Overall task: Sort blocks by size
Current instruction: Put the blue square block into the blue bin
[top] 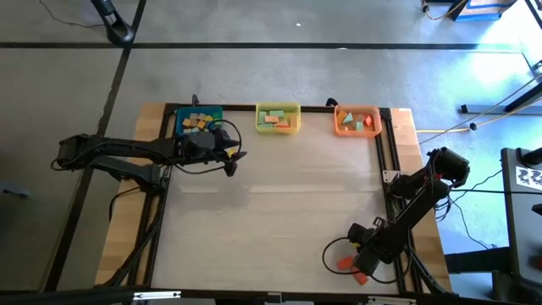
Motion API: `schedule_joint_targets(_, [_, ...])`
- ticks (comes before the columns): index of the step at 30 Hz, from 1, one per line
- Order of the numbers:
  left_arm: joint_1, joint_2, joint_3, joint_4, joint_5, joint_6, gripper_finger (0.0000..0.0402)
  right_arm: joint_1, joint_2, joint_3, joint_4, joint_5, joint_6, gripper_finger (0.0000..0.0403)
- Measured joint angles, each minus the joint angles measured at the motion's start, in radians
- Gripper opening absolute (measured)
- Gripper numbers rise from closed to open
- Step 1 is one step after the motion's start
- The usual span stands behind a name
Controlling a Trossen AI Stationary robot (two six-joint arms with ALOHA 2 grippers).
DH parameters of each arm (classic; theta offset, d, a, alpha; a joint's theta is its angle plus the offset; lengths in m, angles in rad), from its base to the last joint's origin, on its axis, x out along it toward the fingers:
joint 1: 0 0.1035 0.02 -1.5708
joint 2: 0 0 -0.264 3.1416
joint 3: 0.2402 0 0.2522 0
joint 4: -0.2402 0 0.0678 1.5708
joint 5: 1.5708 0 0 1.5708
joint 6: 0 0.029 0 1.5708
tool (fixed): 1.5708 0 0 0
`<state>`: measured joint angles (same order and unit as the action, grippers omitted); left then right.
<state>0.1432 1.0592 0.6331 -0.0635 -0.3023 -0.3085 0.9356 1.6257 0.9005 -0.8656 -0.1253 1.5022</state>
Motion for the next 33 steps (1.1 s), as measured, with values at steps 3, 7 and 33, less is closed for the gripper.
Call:
schedule_joint_targets(3, [0.0, 0.0, 0.0, 0.0, 0.0, 0.002, 0.0212, 0.0, -0.006, 0.0, -0.017, 0.001, -0.011, 0.013])
schedule_joint_targets(7, [0.0, 0.0, 0.0, 0.0, 0.0, 0.003, 0.0212, -0.019, -0.037, 0.01, -0.04, 0.004, -0.016, 0.013])
schedule_joint_targets(33, [-0.004, 0.0, -0.105, 0.286, -0.005, 0.185, 0.0212, -0.426, -0.122, 0.037, 0.036, 0.343, -0.759, 0.013])
